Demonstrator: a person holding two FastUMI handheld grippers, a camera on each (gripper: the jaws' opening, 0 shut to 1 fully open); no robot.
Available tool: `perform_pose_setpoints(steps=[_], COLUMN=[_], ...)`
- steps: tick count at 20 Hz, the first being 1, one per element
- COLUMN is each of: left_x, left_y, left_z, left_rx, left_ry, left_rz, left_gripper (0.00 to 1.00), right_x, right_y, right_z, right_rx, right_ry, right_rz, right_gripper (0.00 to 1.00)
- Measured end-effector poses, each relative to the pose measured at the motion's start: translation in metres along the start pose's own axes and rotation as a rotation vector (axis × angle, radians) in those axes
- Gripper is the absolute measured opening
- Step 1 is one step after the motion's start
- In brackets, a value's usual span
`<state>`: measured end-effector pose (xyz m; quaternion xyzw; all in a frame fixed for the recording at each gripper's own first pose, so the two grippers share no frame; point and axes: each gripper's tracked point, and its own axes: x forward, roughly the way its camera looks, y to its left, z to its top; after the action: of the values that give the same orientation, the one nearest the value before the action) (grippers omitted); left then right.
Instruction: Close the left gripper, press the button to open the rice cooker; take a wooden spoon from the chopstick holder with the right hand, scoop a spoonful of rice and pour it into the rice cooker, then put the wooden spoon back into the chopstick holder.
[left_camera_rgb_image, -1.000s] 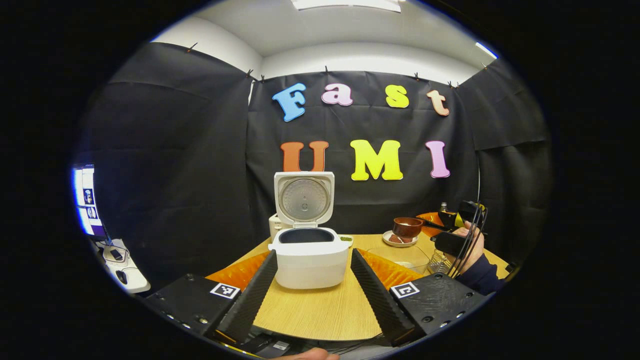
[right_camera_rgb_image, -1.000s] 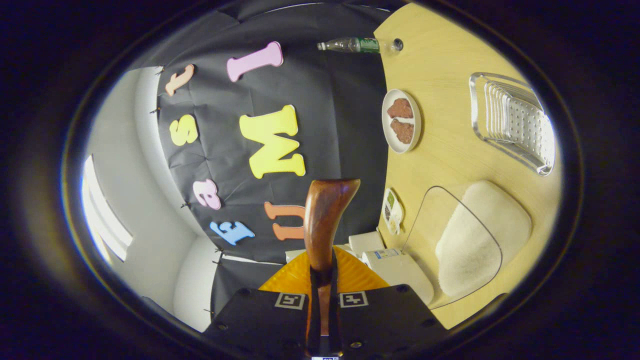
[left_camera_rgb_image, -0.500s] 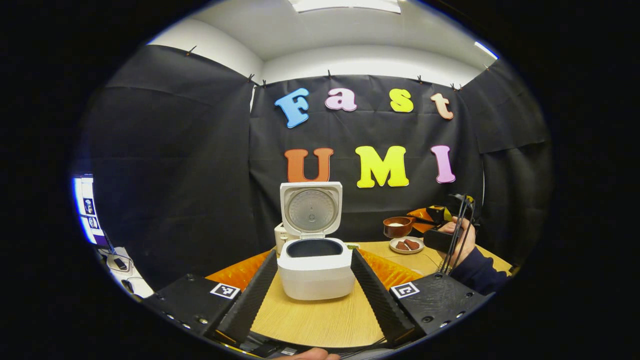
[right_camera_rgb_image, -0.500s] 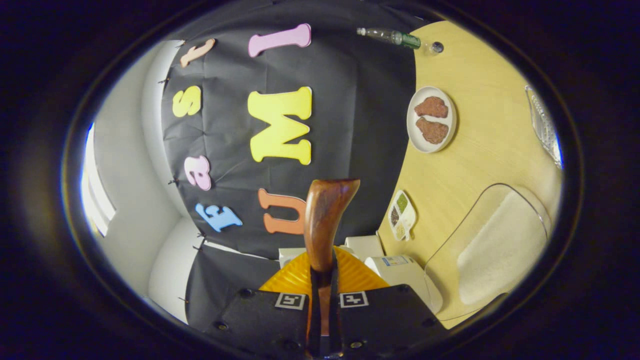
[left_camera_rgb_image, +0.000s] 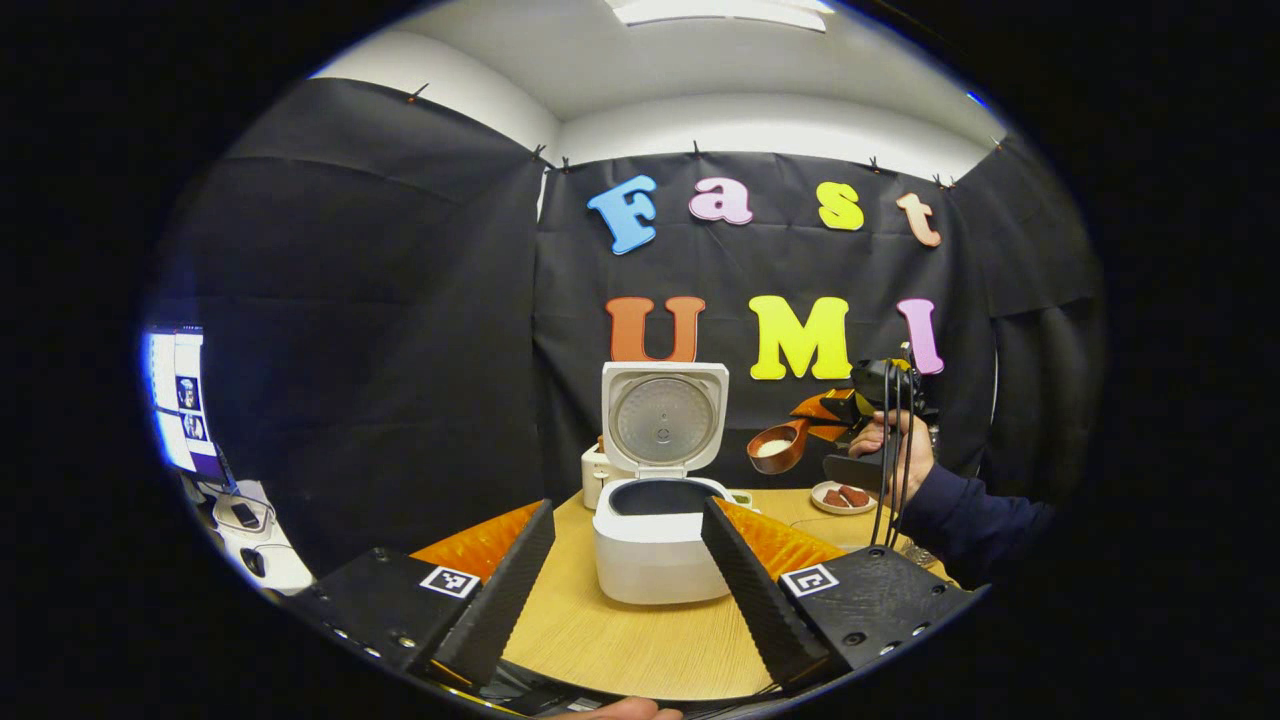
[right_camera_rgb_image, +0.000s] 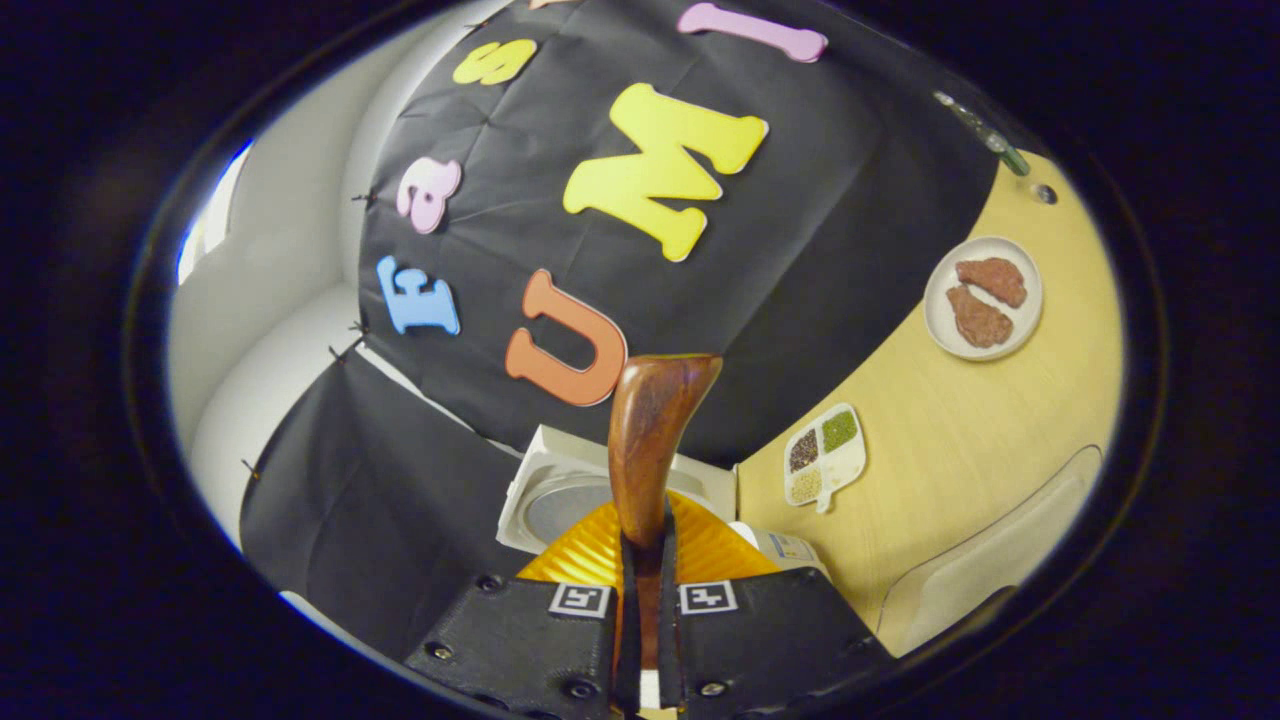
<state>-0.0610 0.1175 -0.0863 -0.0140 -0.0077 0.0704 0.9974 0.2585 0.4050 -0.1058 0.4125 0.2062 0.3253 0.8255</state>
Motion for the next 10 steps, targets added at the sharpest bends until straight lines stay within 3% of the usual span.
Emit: perform_pose_setpoints(steps=[10], left_x=[-0.009], left_y=[0.022], left_z=[0.003], left_rx=[0.036], left_ry=[-0.027], left_rz=[0.042], left_gripper=[0.94], right_x=[0.078], right_y=[0.035], right_z=[-0.042], right_rx=[-0.351], right_ry=[0.050], right_rz=[-0.110], right_gripper=[0.12])
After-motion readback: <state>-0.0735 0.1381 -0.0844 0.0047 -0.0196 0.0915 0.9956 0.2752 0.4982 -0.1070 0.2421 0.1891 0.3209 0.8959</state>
